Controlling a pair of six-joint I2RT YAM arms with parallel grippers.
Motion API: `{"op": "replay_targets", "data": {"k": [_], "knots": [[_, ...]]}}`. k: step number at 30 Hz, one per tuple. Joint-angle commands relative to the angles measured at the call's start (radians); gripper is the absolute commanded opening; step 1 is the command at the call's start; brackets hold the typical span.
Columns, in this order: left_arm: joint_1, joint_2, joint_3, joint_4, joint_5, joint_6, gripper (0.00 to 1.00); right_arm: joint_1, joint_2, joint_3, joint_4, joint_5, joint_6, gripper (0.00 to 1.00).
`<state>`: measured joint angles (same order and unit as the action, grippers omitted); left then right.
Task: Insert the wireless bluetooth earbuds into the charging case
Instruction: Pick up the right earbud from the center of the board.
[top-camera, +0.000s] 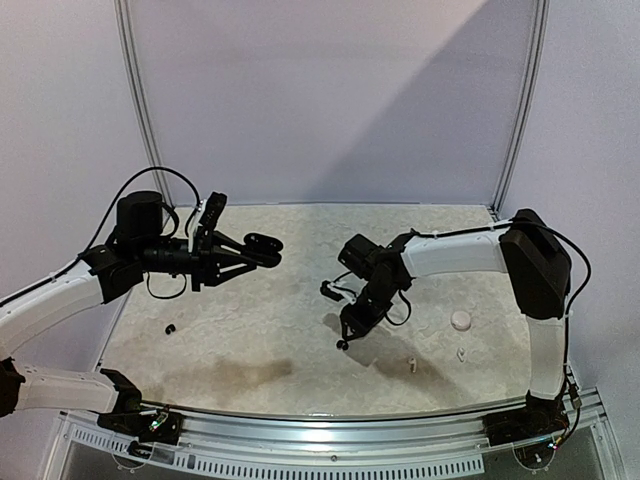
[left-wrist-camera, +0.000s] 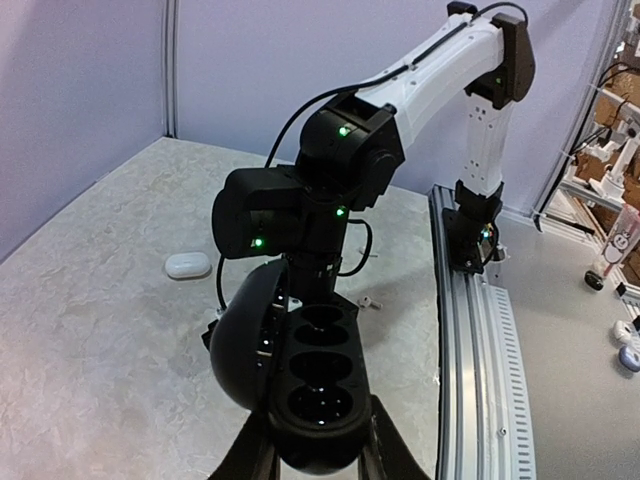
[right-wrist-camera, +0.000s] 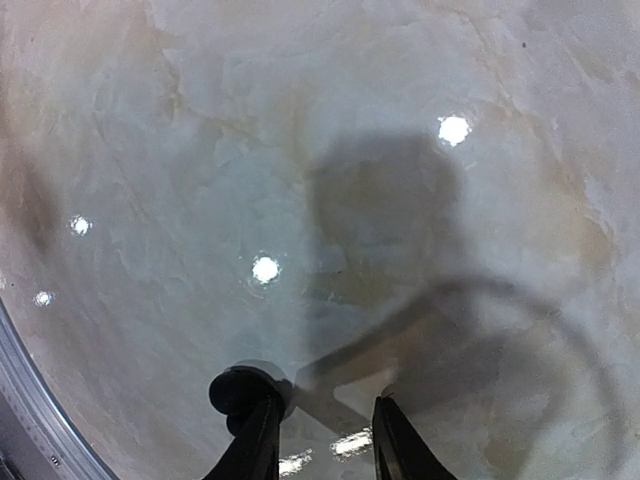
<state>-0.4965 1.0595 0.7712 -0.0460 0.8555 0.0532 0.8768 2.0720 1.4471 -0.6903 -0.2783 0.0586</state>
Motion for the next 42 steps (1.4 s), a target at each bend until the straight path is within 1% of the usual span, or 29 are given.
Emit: {"op": "replay_targets", "data": {"k": [1,8,11,14,19,23,25,31,35,39,42], "knots": [[-0.006,-0.004,0.007,-0.022,0.000,0.031,0.00,0.015,0.027,-0.017,0.009,-0.029,-0.006,0.33],[-0.005,-0.003,0.009,-0.025,-0.002,0.044,0.00,0.036,0.030,-0.019,-0.006,-0.041,-0.011,0.32],[-0.004,-0.001,0.009,-0.028,-0.002,0.046,0.00,0.043,0.031,-0.019,-0.004,-0.044,-0.005,0.28],[-0.004,0.000,0.011,-0.030,-0.001,0.050,0.00,0.049,0.033,-0.019,-0.006,-0.059,0.000,0.27],[-0.004,0.000,0.013,-0.043,-0.004,0.063,0.00,0.062,0.030,-0.025,-0.006,-0.076,0.004,0.16],[-0.004,0.002,0.014,-0.049,-0.007,0.072,0.00,0.063,0.030,-0.025,-0.001,-0.090,0.009,0.14],[-0.004,0.002,0.017,-0.055,-0.009,0.078,0.00,0.063,0.030,-0.027,-0.001,-0.096,0.009,0.11],[-0.004,0.002,0.021,-0.064,-0.010,0.086,0.00,0.064,0.030,-0.032,-0.003,-0.121,0.015,0.12],[-0.004,0.003,0.019,-0.064,-0.009,0.089,0.00,0.065,0.027,-0.038,-0.005,-0.125,0.020,0.10],[-0.004,0.003,0.020,-0.066,-0.008,0.094,0.00,0.066,0.025,-0.044,-0.011,-0.127,0.027,0.12],[-0.005,0.002,0.019,-0.068,-0.008,0.097,0.00,0.067,0.022,-0.050,-0.006,-0.128,0.030,0.07]]}}
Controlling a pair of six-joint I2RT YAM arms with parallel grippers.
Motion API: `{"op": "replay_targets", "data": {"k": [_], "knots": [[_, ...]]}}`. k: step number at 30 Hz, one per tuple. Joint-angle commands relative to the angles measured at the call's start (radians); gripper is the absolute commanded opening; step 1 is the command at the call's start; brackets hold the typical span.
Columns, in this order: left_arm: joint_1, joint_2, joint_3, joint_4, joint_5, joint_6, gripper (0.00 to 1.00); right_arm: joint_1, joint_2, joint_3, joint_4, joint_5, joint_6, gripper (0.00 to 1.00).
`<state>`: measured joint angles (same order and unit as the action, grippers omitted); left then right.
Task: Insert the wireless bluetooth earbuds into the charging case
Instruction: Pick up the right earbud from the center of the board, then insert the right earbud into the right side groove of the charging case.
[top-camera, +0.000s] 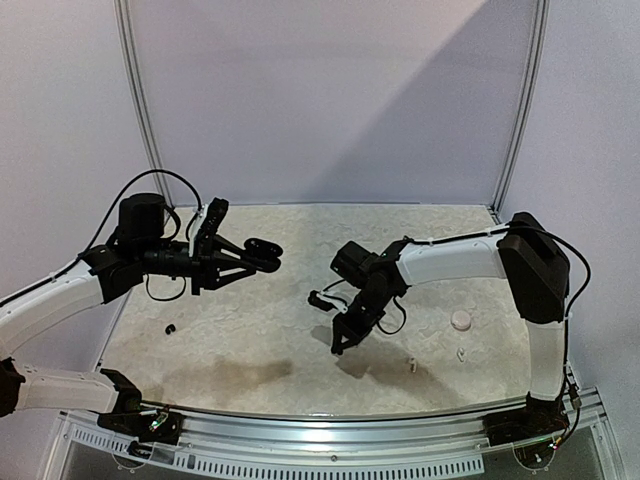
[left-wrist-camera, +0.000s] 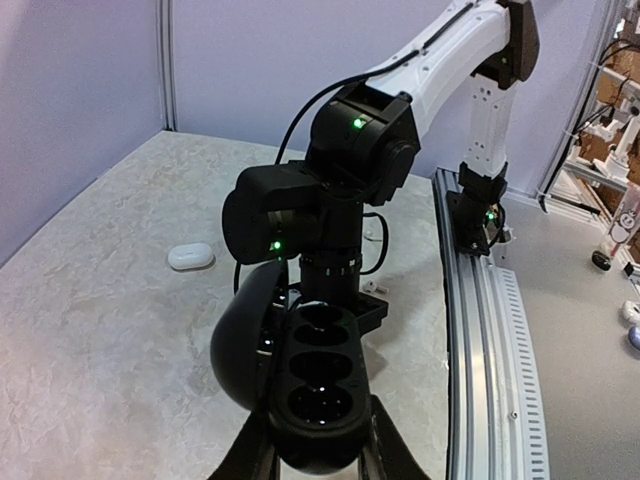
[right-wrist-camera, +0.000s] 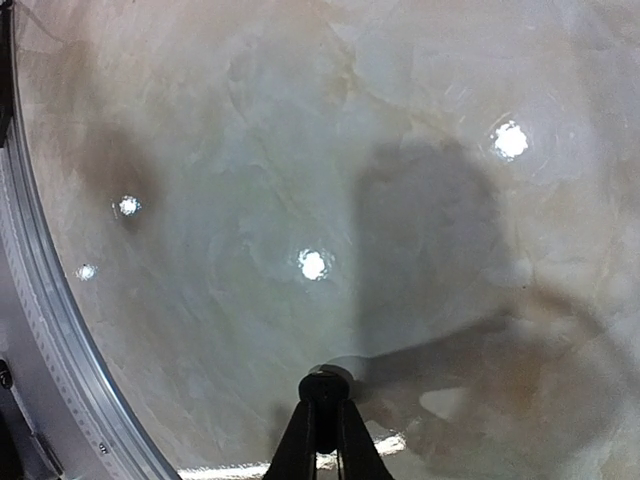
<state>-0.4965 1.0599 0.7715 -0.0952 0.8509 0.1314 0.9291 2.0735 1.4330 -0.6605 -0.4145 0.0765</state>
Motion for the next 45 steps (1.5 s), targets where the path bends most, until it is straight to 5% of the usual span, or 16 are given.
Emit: {"op": "replay_targets", "data": {"k": [1,16,29,34,45], "knots": [[-0.004,0.002,0.019,-0.018,-0.003,0.019,0.00,0.013,0.018,-0.036,-0.034,0.007,0.011,0.05],[-0.004,-0.046,0.000,0.193,0.027,-0.036,0.00,-0.043,-0.148,0.152,-0.105,0.073,-0.011,0.00],[-0.006,-0.043,-0.082,0.397,0.125,0.022,0.00,-0.017,-0.403,0.378,0.152,0.026,-0.173,0.00],[-0.011,-0.044,-0.083,0.420,0.126,-0.036,0.00,0.048,-0.424,0.347,0.281,-0.156,-0.237,0.00],[-0.014,-0.052,-0.068,0.374,0.139,-0.040,0.00,0.157,-0.353,0.409,0.093,-0.048,-0.540,0.00]]}}
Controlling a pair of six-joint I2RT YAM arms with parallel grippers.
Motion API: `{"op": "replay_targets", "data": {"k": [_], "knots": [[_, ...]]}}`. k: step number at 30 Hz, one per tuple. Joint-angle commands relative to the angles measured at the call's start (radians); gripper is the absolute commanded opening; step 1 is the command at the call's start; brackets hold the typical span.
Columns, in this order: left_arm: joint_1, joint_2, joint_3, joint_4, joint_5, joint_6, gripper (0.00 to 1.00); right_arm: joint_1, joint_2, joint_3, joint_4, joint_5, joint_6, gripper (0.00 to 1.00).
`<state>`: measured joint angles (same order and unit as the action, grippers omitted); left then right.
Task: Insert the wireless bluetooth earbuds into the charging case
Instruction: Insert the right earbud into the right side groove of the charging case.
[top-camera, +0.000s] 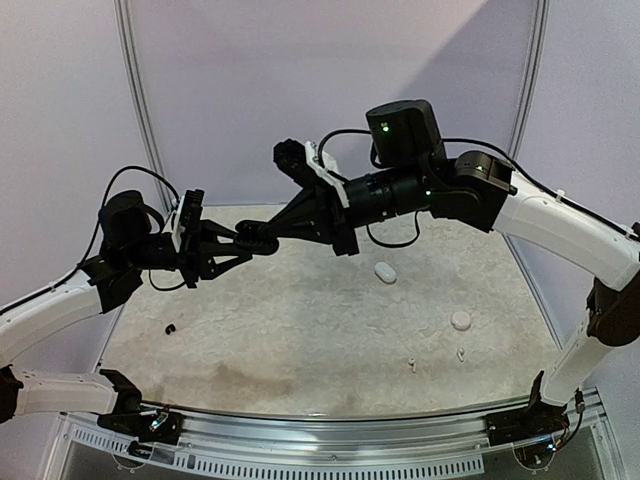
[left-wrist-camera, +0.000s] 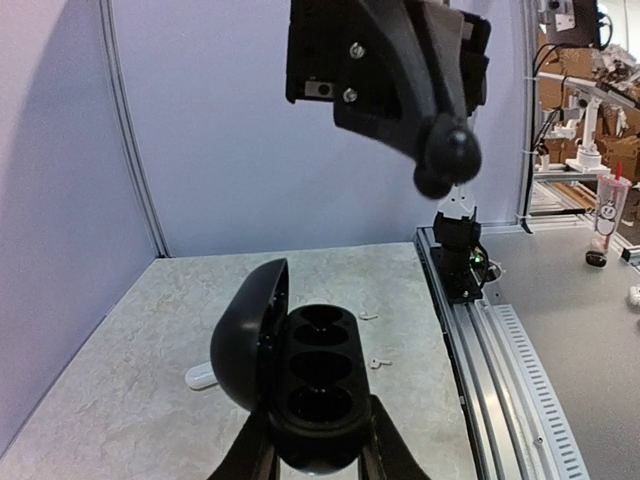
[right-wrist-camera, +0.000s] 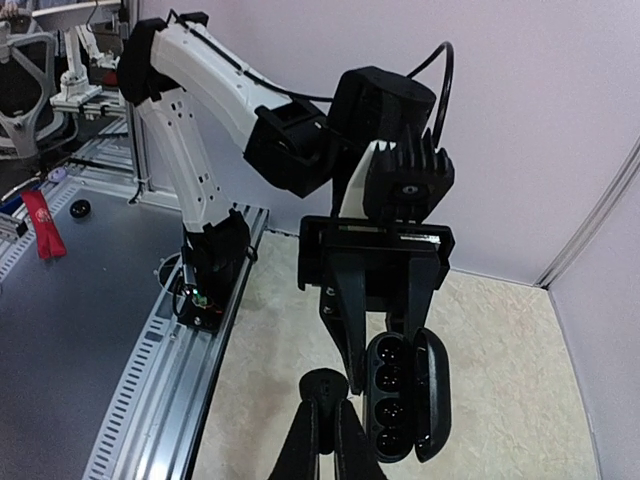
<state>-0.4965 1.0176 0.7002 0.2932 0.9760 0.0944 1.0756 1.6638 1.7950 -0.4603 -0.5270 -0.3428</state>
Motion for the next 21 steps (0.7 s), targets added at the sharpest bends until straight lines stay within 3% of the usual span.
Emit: {"op": "replay_targets", "data": {"k": [1,21], "knots": [[-0.014,-0.010,0.004,-0.016,0.014,-0.001,0.00,0.011,0.071,0.057,-0.116,0.079,-0.128,0.00],[-0.017,-0.005,0.024,-0.060,0.022,0.055,0.00,0.013,0.129,0.100,-0.173,0.189,-0.157,0.00]]}}
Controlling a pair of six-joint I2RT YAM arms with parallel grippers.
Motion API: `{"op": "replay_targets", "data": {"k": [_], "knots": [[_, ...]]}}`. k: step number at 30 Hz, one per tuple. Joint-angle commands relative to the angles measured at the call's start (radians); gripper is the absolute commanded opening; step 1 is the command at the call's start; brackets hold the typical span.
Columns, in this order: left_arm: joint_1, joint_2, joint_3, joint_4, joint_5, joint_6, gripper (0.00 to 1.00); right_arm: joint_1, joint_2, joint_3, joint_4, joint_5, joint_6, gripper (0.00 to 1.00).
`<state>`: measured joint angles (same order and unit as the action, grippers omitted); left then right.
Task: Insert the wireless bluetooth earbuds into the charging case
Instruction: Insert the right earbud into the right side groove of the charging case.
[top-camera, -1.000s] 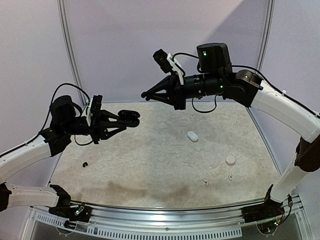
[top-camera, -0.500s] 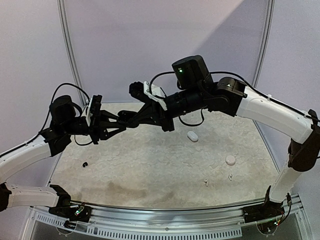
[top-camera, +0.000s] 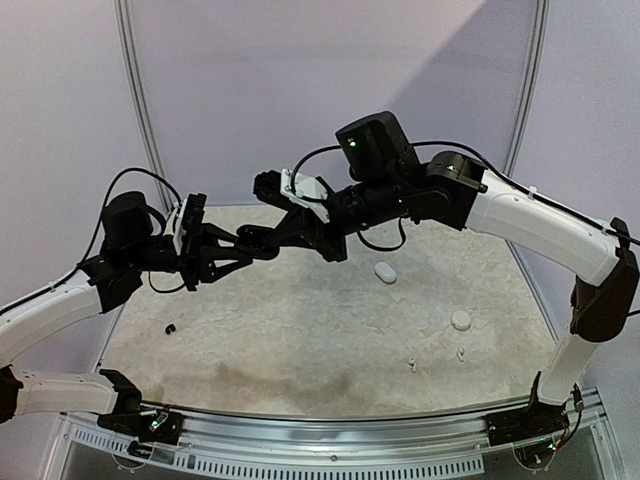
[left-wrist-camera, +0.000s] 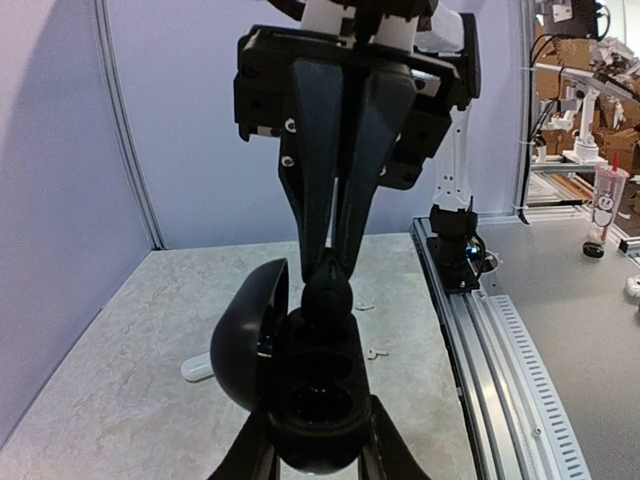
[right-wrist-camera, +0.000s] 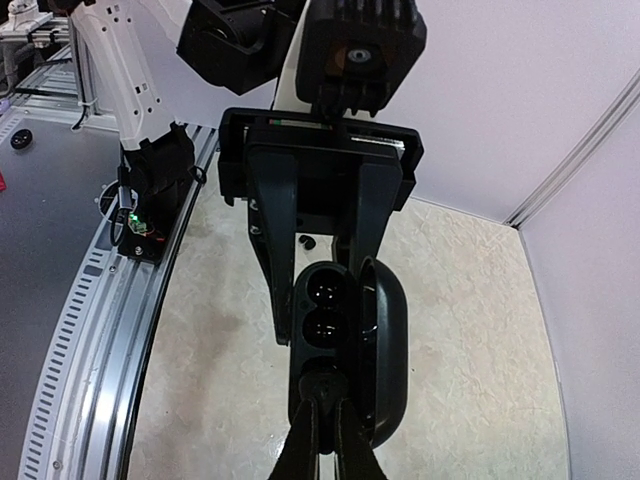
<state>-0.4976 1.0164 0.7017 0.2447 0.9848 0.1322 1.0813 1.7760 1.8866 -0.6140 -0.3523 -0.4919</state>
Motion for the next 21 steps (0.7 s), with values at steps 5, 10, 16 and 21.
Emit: {"op": "replay_targets", "data": {"k": [5,10,16,21], "knots": [[-0.018,-0.001,0.019,0.005,0.029,0.012,0.00,0.006,0.025,0.000,0.001,0.017,-0.009,0.00],[-0.019,-0.001,0.019,0.017,0.031,0.017,0.00,0.006,0.033,0.000,-0.007,0.027,-0.023,0.00],[-0.019,-0.001,0.016,0.025,0.032,0.017,0.00,0.006,0.039,-0.001,-0.010,0.031,-0.027,0.14],[-0.019,-0.005,0.014,0.017,0.030,0.014,0.00,0.006,0.032,-0.001,-0.006,0.048,-0.025,0.25]]}}
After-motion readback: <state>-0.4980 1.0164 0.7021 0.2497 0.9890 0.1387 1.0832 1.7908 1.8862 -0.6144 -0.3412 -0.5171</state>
